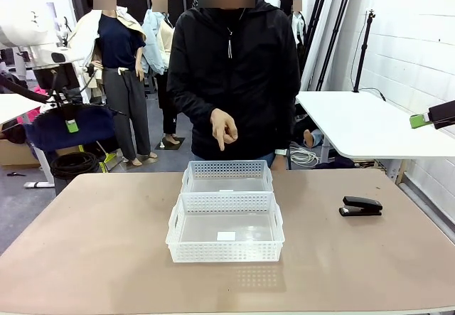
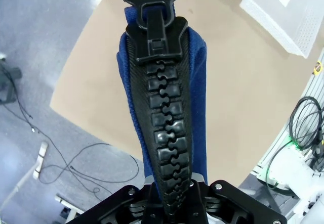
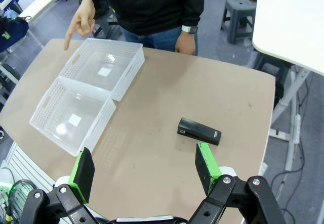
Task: Distribute items into two baskets.
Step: Move the picked Pencil pouch towards the Organizing basket indicated by the person, stopping as directed.
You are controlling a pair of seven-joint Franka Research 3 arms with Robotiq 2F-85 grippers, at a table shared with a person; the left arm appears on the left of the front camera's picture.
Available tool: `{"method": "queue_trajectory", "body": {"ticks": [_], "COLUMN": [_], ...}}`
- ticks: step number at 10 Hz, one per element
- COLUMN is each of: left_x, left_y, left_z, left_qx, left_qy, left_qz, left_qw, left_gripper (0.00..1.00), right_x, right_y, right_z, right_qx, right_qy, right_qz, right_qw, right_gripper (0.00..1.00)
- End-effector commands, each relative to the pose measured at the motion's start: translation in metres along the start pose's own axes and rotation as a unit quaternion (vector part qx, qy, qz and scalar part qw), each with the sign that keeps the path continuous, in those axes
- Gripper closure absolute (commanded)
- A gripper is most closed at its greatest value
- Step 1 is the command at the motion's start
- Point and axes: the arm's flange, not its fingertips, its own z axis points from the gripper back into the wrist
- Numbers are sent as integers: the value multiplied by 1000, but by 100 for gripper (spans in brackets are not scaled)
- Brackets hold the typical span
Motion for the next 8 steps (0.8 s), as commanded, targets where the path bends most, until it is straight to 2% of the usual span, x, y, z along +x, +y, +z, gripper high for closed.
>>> {"method": "queue_trajectory", "body": {"ticks": [1,5,8], "left_x": [18,54,77], "left_y": [9,-10,-13], "left_z": [5,-18,-35], "left_qx": [-16,-36,-43], "left_qy": [6,25,16], "left_qz": [-45,-73,-88], "left_qw": [999,996,995], "left_gripper": [100,100,100], "right_x": [0,0,0], "right_y": [0,0,0], "right_z": [-2,-2,-2], "right_qx": [5,5,5], "right_qy": [0,0,0], "right_qz": [-1,-1,-1], "right_qw": [1000,1000,1000], "right_gripper": [0,0,0]}}
